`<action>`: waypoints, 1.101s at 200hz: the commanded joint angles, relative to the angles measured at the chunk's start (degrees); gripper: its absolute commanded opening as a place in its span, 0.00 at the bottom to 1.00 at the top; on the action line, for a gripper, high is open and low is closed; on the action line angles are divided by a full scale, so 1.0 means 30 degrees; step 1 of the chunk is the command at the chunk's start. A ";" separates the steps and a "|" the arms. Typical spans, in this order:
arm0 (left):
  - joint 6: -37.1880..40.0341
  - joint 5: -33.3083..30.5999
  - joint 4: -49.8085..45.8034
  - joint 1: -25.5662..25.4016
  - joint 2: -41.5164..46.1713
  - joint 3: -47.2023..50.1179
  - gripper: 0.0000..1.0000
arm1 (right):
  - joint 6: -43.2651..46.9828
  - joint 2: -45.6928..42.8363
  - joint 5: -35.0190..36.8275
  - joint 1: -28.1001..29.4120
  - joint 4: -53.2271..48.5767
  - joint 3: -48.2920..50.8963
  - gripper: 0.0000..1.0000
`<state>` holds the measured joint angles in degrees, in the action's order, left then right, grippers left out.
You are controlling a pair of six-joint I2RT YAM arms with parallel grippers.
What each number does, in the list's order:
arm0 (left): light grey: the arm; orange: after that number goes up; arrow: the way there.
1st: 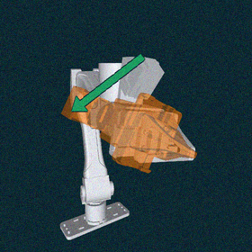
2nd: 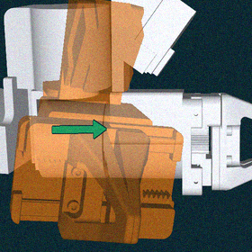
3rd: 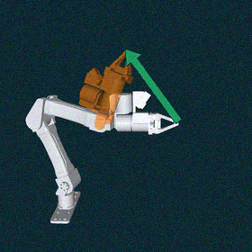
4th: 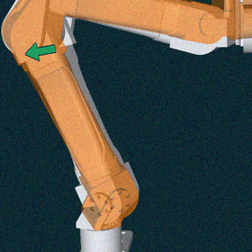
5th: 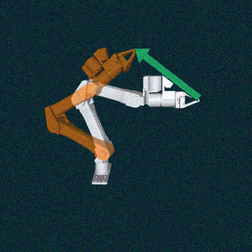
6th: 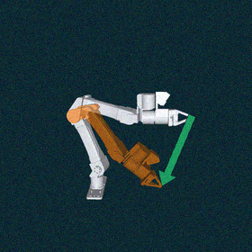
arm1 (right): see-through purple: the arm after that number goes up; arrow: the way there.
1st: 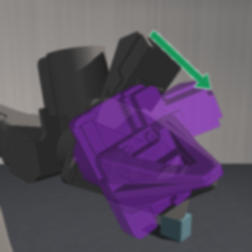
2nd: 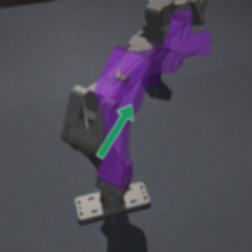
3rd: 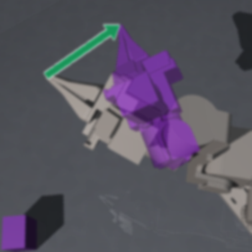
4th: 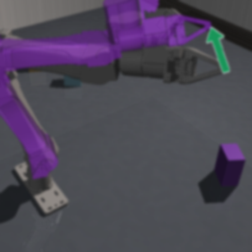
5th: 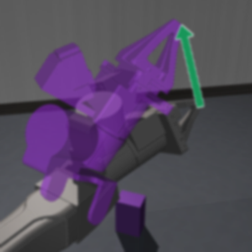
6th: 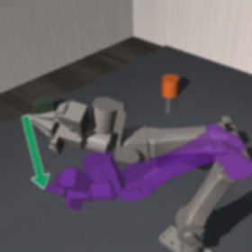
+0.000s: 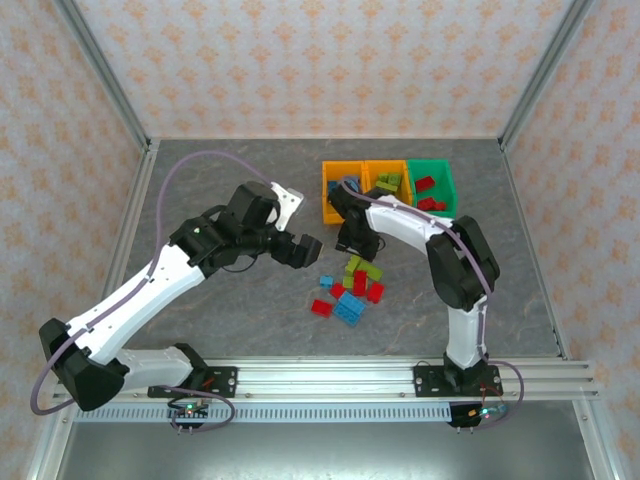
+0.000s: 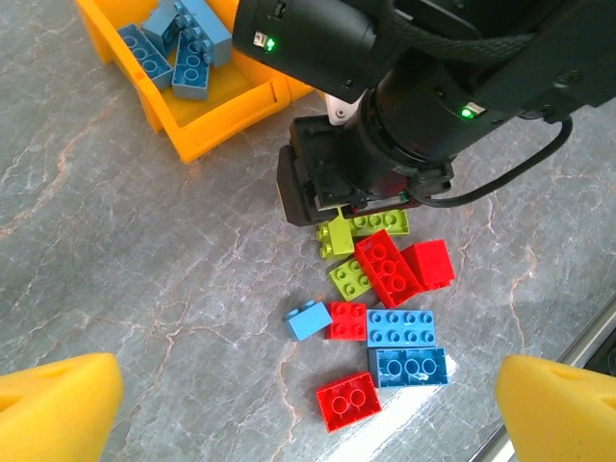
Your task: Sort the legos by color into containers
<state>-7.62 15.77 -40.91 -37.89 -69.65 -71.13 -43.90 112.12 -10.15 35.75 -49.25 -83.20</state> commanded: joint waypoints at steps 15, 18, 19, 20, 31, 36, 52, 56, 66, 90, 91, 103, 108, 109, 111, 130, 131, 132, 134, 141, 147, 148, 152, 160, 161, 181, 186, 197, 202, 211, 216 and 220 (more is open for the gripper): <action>0.0035 -0.0699 -0.0047 -0.0173 0.0557 0.0411 1.00 | 0.0211 0.0699 0.0224 0.0125 -0.0808 -0.0773 0.47; 0.0047 -0.0699 -0.0047 -0.0173 0.0575 0.0434 1.00 | 0.0229 0.0738 0.0202 0.0129 -0.0834 -0.0780 0.47; 0.0063 -0.0693 -0.0032 -0.0173 0.0572 0.0442 1.00 | 0.0224 0.0755 0.0211 0.0127 -0.0836 -0.0777 0.46; 0.0056 -0.0689 -0.0025 -0.0173 0.0571 0.0460 1.00 | 0.0236 0.0764 0.0216 0.0141 -0.0851 -0.0790 0.46; 0.0049 -0.0766 0.0012 -0.0173 0.0598 0.0523 1.00 | 0.0275 0.0859 0.0187 0.0125 -0.0872 -0.0745 0.45; 0.0052 -0.0765 -0.0015 -0.0173 0.0599 0.0533 1.00 | 0.0308 0.0907 0.0181 0.0140 -0.0868 -0.0672 0.44; 0.0081 -0.0763 -0.0015 -0.0173 0.0580 0.0563 1.00 | 0.0412 0.0945 0.0343 0.0125 -0.0953 -0.0582 0.39; 0.0113 -0.0788 -0.0015 -0.0173 0.0555 0.0544 1.00 | 0.0458 0.0921 0.0380 0.0129 -0.0955 -0.0593 0.37; 0.0144 -0.0811 -0.0058 -0.0173 0.0553 0.0533 1.00 | 0.0566 0.0806 0.0392 0.0111 -0.0985 -0.0652 0.31; 0.0234 -0.0904 -0.0076 -0.0173 0.0542 0.0519 1.00 | 0.1042 0.0091 0.0551 0.0096 -0.0953 -0.1364 0.24; 0.0244 -0.0913 -0.0091 -0.0173 0.0541 0.0528 1.00 | 0.1084 0.0007 0.0561 0.0096 -0.0924 -0.1391 0.23; 0.0276 -0.0935 -0.0135 -0.0173 0.0569 0.0537 1.00 | 0.1461 -0.0628 0.0847 0.0046 -0.0713 -0.1675 0.22; 0.0285 -0.0946 -0.0146 -0.0173 0.0584 0.0510 1.00 | 0.1631 -0.0885 0.1081 -0.0005 -0.0739 -0.1862 0.22; 0.0284 -0.0948 -0.0155 -0.0173 0.0577 0.0509 1.00 | 0.1672 -0.0950 0.1134 -0.0028 -0.0759 -0.1948 0.22; 0.0298 -0.0935 -0.0162 -0.0173 0.0578 0.0508 1.00 | 0.1776 -0.1049 0.1218 -0.0059 -0.0811 -0.2070 0.22; 0.0415 -0.1104 -0.0222 -0.0173 0.0668 0.0478 1.00 | 0.3217 -0.1830 0.2999 -0.0334 -0.1622 -0.3452 0.22; 0.0422 -0.1100 -0.0222 -0.0173 0.0663 0.0478 1.00 | 0.3315 -0.1862 0.3119 -0.0338 -0.1669 -0.3548 0.22; 0.0426 -0.1113 -0.0222 -0.0173 0.0660 0.0478 1.00 | 0.3422 -0.1907 0.3237 -0.0370 -0.1708 -0.3640 0.22; 0.0436 -0.1137 -0.0222 -0.0166 0.0680 0.0464 1.00 | 0.3591 -0.1970 0.3472 -0.0423 -0.1773 -0.3782 0.22; 0.0467 -0.1180 -0.0223 -0.0173 0.0686 0.0495 1.00 | 0.4278 -0.2209 0.4336 -0.0630 -0.1957 -0.4298 0.22; 0.0489 -0.1198 -0.0222 -0.0172 0.0709 0.0508 1.00 | 0.4892 -0.2321 0.5005 -0.0844 -0.2008 -0.4686 0.22; 0.0503 -0.1206 -0.0222 -0.0173 0.0712 0.0508 1.00 | 0.4943 -0.2327 0.5132 -0.0901 -0.2024 -0.4751 0.22; 0.0497 -0.1241 -0.0222 -0.0173 0.0715 0.0503 1.00 | 0.5376 -0.2336 0.5583 -0.1092 -0.2038 -0.4991 0.22; 0.0491 -0.1249 -0.0224 -0.0171 0.0716 0.0507 1.00 | 0.6067 -0.2293 0.6410 -0.1571 -0.2024 -0.5477 0.22; 0.0490 -0.1246 -0.0223 -0.0172 0.0716 0.0508 1.00 | 0.6131 -0.2254 0.6523 -0.1646 -0.2017 -0.5542 0.22; 0.0488 -0.1243 -0.0142 -0.0158 0.0687 0.0491 1.00 | 0.7373 -0.1157 0.7140 -0.3293 -0.1843 -0.7096 0.23; 0.0508 -0.1243 -0.0138 -0.0173 0.0686 0.0478 1.00 | 0.7619 -0.0746 0.6984 -0.3692 -0.1778 -0.7564 0.23; 0.0489 -0.1242 -0.0187 -0.0173 0.0630 0.0399 1.00 | 0.8055 0.0394 0.6445 -0.4418 -0.1804 -0.8831 0.23; 0.0497 -0.1243 -0.0222 -0.0173 0.0614 0.0342 1.00 | 0.8273 0.0924 0.6119 -0.4676 -0.1855 -0.9474 0.23; 0.0504 -0.1257 -0.0306 -0.0173 0.0599 0.0281 1.00 | 0.8582 0.1881 0.5620 -0.5010 -0.2019 -1.0690 0.23; 0.0506 -0.1328 -0.0338 -0.0173 0.0624 0.0248 1.00 | 0.8781 0.2394 0.5344 -0.5161 -0.2132 -1.1281 0.24; 0.0489 -0.1353 -0.0338 -0.0173 0.0675 0.0259 1.00 | 0.8893 0.2784 0.5182 -0.5239 -0.2231 -1.1863 0.24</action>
<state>-7.40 13.19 -40.93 -37.89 -68.99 -70.00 -22.59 113.12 5.87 21.76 -53.06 -112.27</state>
